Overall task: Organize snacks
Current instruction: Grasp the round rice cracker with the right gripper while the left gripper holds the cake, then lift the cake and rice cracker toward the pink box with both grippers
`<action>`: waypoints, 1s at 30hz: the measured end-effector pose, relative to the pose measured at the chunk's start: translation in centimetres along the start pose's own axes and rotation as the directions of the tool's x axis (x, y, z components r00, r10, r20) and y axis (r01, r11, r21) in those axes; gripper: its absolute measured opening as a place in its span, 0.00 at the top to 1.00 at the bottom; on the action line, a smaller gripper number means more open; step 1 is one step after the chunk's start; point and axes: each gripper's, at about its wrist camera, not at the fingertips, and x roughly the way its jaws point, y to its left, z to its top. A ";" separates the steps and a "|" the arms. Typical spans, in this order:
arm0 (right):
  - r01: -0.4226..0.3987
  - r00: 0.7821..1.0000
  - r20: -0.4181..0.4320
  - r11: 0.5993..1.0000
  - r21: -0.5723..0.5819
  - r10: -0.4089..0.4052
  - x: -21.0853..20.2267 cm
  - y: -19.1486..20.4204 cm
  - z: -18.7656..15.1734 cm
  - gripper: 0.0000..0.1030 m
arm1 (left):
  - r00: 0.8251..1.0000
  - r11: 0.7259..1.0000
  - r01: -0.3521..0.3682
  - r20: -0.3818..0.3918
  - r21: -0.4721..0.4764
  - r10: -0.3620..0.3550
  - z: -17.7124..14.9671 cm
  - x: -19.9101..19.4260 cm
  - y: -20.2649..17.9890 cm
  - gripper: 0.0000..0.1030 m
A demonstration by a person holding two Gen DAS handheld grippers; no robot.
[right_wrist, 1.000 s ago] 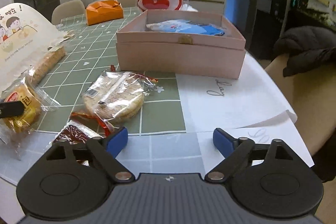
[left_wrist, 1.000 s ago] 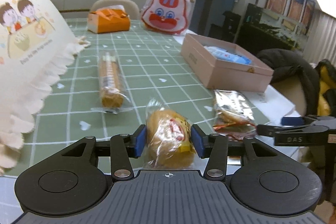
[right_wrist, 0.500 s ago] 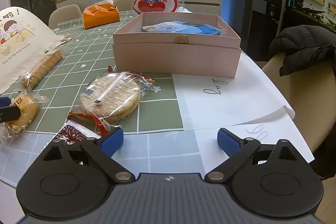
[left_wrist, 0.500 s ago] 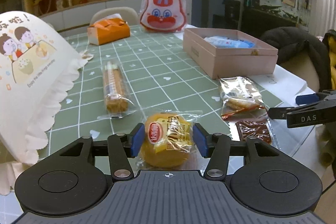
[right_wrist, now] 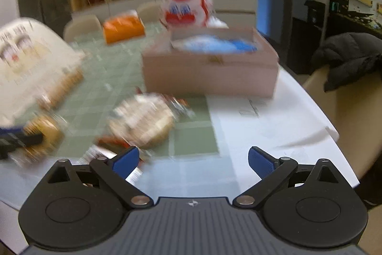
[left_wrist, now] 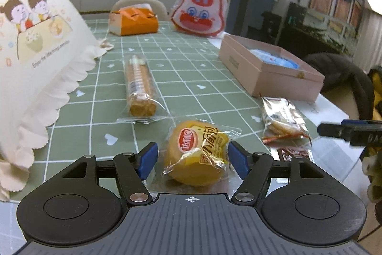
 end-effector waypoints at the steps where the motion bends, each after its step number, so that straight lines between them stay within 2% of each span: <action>1: -0.007 1.000 0.004 1.000 0.012 0.007 0.0 0.4 0.6 0.05 | 1.000 1.000 0.004 0.006 -0.001 -0.004 0.0 0.0 0.0 0.32; 6: 0.015 0.998 -0.060 0.996 0.091 -0.010 3.1 2.6 3.2 0.05 | 0.999 1.000 0.022 0.023 -0.002 -0.022 -0.1 -0.6 -0.4 0.42; 12: 0.012 0.989 -0.150 1.000 0.015 -0.009 6.8 5.5 3.6 0.05 | 0.999 0.999 0.038 0.016 0.015 -0.038 -0.2 -1.2 -0.6 0.46; 14: 0.010 0.988 -0.155 1.000 0.003 -0.009 7.0 5.6 3.4 0.14 | 0.999 0.999 0.039 0.014 0.026 -0.039 -0.3 -1.3 -0.9 0.46; 20: -0.006 0.989 -0.151 1.000 -0.025 0.002 5.1 3.7 2.8 0.22 | 1.000 0.999 0.024 -0.006 0.043 -0.023 -0.1 -0.9 -1.4 0.44; 24: 0.015 0.990 -0.138 0.998 -0.056 -0.022 3.4 2.4 2.2 0.23 | 1.000 0.998 0.013 -0.017 0.055 -0.012 -0.1 -0.6 -1.8 0.42; 30: -0.002 0.991 -0.136 0.997 -0.072 -0.008 1.3 1.0 1.2 0.23 | 1.000 0.999 0.010 -0.023 0.049 -0.009 0.1 -0.1 -2.0 0.42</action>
